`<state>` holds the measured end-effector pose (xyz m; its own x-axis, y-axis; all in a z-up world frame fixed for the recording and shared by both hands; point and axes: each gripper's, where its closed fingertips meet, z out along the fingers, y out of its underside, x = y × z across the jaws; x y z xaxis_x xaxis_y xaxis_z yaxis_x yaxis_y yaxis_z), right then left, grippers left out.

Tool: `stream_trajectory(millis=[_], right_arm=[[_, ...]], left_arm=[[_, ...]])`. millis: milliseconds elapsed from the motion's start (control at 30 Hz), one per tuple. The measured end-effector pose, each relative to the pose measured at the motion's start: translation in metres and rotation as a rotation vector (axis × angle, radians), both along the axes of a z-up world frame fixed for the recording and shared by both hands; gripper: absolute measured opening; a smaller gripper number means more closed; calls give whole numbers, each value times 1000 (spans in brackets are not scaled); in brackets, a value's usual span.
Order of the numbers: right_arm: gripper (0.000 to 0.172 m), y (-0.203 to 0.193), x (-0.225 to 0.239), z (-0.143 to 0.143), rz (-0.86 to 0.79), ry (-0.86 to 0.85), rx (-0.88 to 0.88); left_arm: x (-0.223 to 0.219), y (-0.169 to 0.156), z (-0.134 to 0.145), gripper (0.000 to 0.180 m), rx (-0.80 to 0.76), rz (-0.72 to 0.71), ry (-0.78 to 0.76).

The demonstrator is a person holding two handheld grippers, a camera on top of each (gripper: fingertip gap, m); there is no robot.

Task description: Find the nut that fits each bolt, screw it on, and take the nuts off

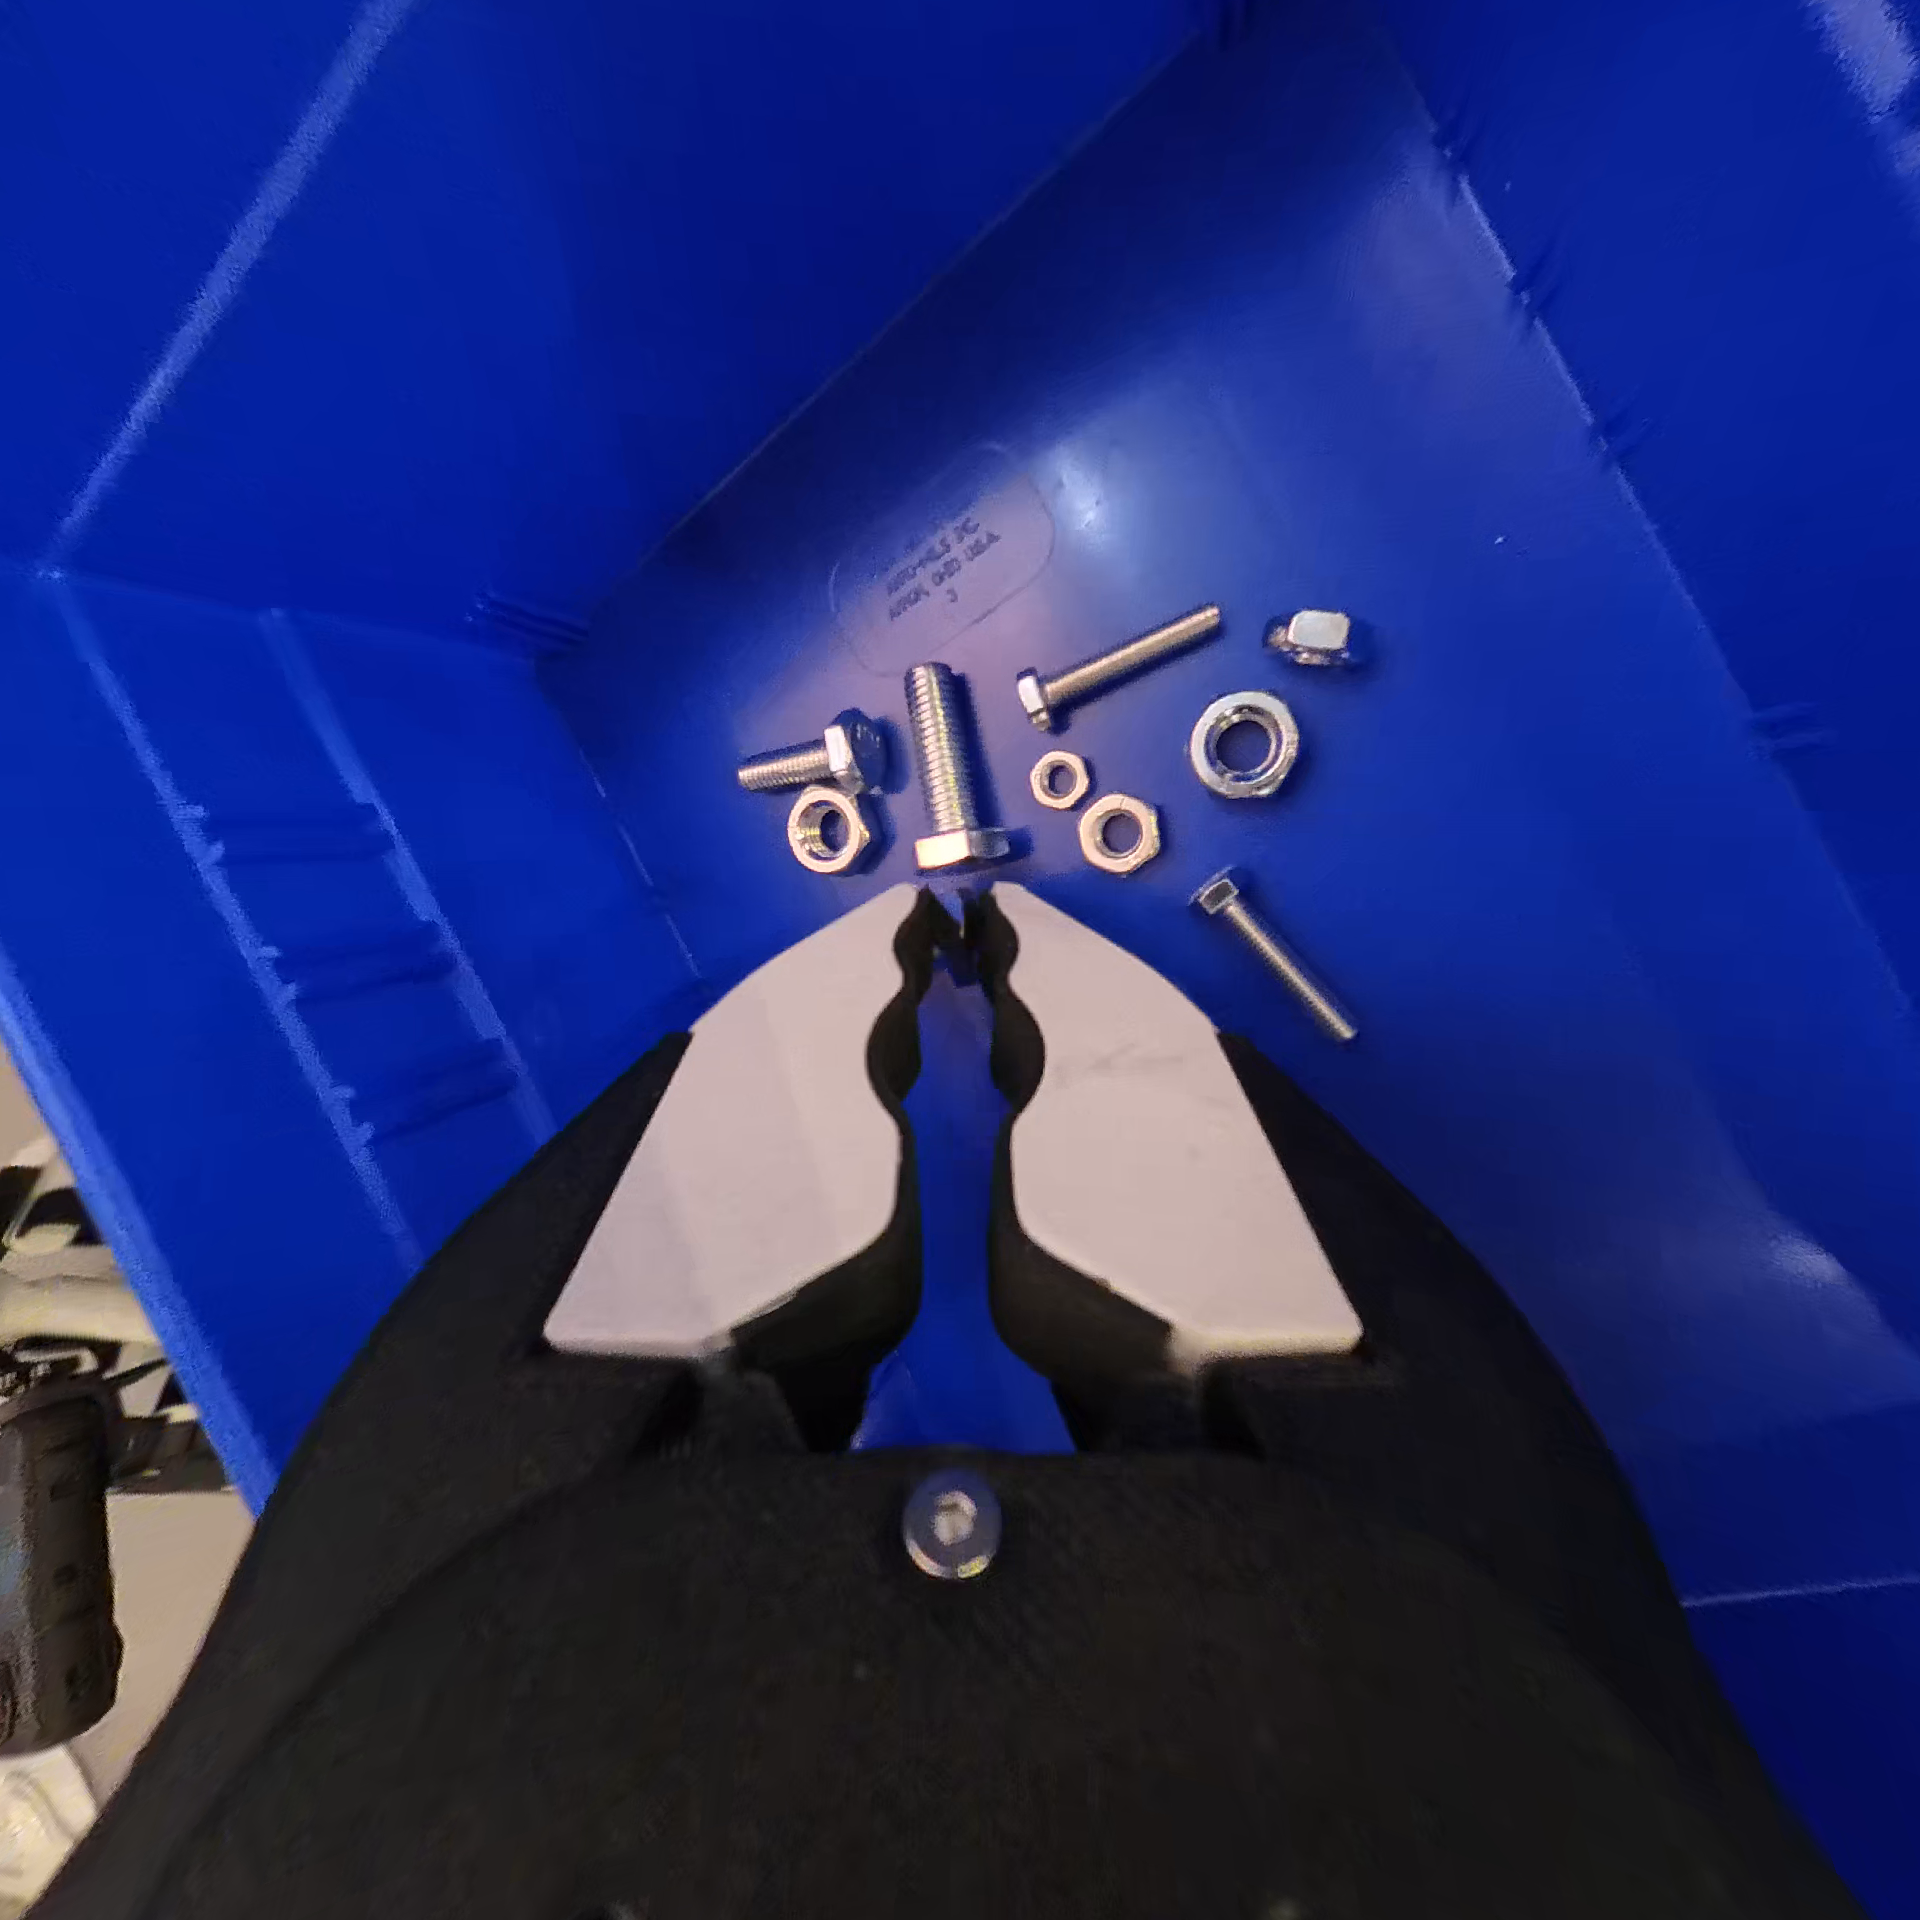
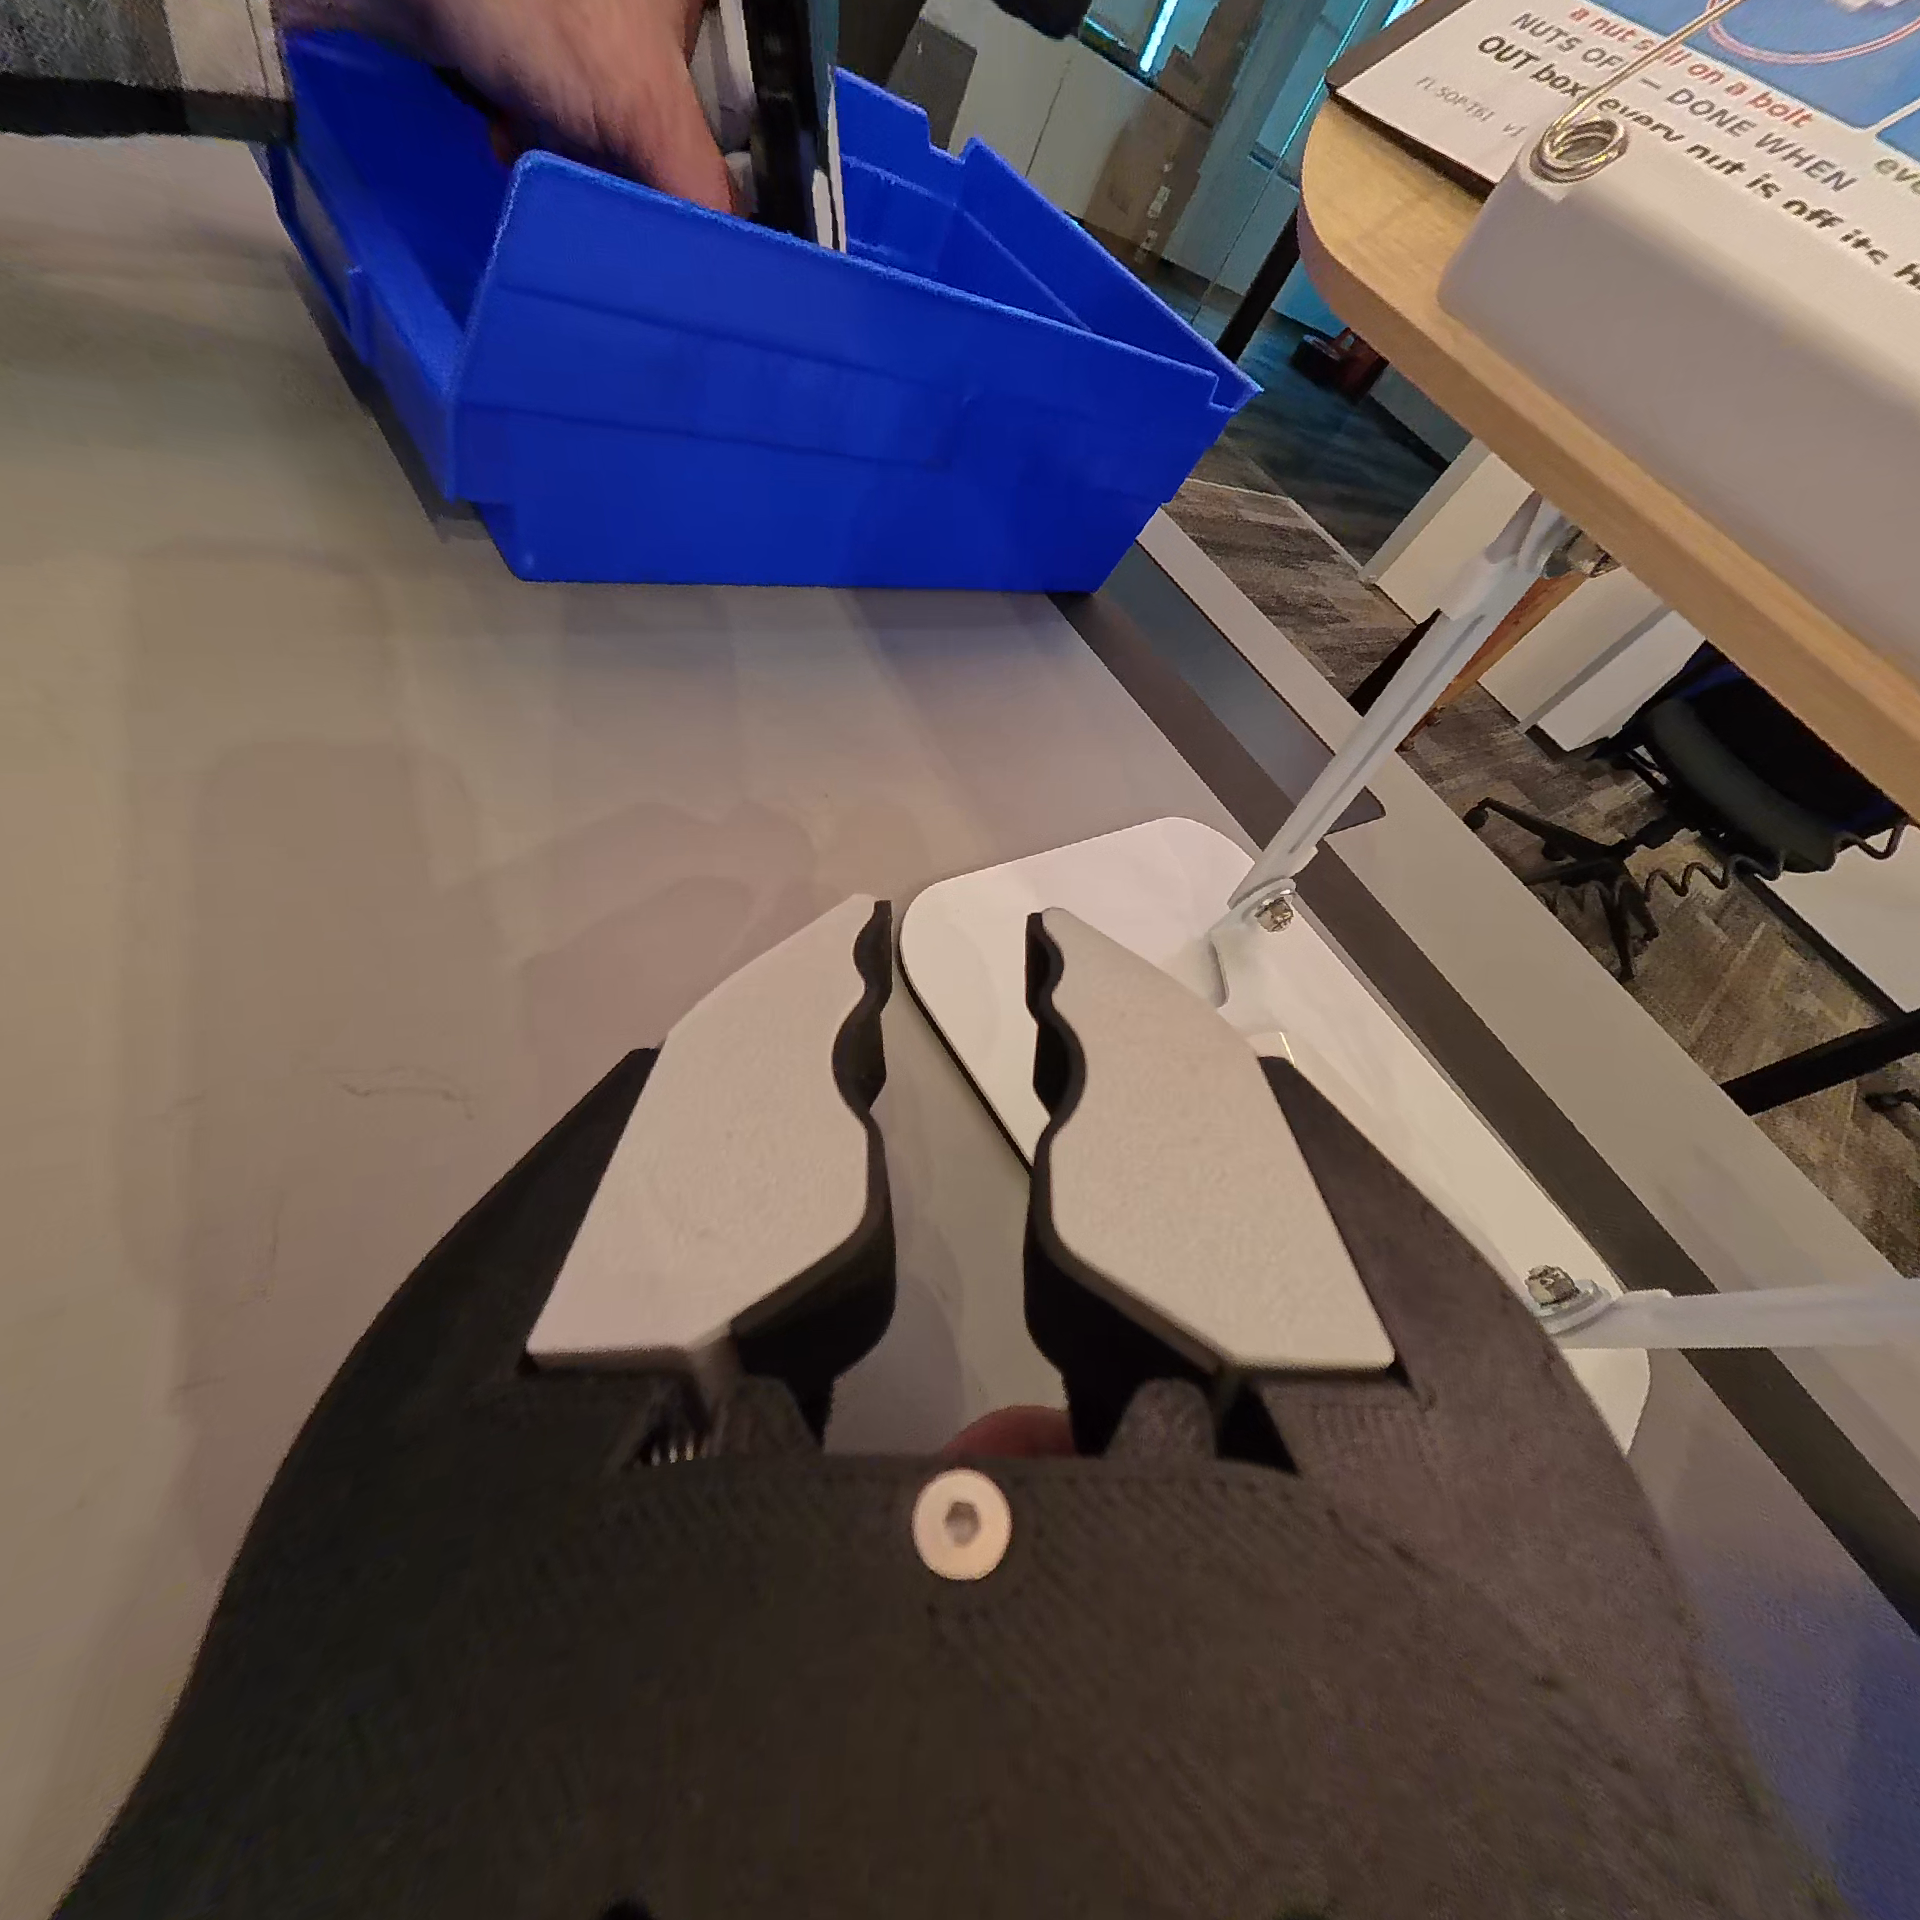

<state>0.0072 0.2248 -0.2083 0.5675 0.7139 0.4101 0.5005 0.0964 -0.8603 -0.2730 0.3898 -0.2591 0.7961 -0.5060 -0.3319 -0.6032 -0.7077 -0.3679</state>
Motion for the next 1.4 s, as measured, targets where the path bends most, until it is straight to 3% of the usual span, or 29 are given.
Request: stream_trajectory(millis=[367,533,700,867,1067,1267,1400], right_arm=[[25,0,-1,-1,4,-6,1],[25,-1,-1,-1,5,-6,0],[25,0,-1,-1,8,-2,-10],[25,0,0,1,9,10,-10],[25,1,3,2,8,24,-12],[25,6,8,3,-6,34,-23],[25,5,7,1,2,22,-20]], left_arm=[[9,-1,26,8,70,-60,-60],[14,-5,55,8,143,-93,-80],[43,-28,102,7,253,-184,-134],[85,-81,144,7,345,-342,-167],[163,-183,155,7,324,-752,-252],[230,-282,132,7,244,-1166,-367],[254,-314,91,7,108,-1298,-314]])
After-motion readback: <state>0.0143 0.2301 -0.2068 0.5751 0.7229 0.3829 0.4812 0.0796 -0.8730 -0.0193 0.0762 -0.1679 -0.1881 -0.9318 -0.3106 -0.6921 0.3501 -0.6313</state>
